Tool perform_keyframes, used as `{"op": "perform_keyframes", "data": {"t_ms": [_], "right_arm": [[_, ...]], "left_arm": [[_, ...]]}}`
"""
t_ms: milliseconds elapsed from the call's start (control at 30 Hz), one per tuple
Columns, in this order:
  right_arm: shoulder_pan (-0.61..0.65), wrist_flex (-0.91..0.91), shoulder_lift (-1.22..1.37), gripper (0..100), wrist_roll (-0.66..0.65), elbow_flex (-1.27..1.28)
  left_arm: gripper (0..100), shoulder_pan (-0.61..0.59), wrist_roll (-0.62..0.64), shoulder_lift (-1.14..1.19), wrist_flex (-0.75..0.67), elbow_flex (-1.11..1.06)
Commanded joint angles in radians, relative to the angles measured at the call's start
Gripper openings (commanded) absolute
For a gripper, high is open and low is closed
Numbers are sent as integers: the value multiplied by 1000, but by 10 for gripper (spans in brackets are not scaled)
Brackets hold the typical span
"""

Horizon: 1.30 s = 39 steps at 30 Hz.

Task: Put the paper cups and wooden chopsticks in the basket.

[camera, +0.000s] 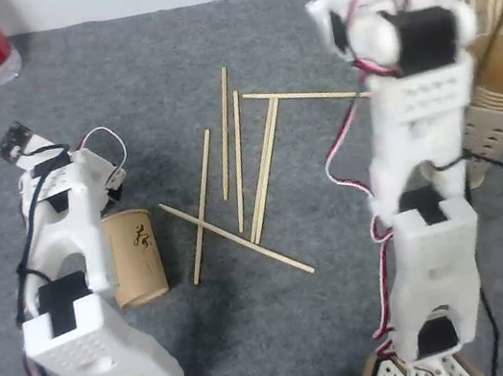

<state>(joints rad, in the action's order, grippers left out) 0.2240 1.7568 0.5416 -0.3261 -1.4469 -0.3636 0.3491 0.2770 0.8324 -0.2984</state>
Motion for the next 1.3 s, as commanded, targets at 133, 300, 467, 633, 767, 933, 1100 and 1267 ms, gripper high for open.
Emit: {"op": "perform_keyframes", "data": {"t_ms": [133,300,467,633,767,933,1100,1267], "right_arm": [[262,27,2,180,-20,327],[298,16,85,180,-23,359],[239,45,70,171,-17,407],[225,41,-77,69,-15,511],[226,42,-260,7,-15,666],[225,35,-522,43,-44,965],[156,-147,-674,103,-183,1208],[33,-576,-619,168,-316,1435]], "left_arm": [[13,8,3,-31,-14,5],[13,8,3,-31,-14,5],[13,8,3,-31,-15,5],[13,9,3,-31,-15,5],[13,9,3,-31,-15,5],[13,9,3,-31,-15,5],[13,9,3,-31,-15,5],[13,9,3,-31,-12,5]]}}
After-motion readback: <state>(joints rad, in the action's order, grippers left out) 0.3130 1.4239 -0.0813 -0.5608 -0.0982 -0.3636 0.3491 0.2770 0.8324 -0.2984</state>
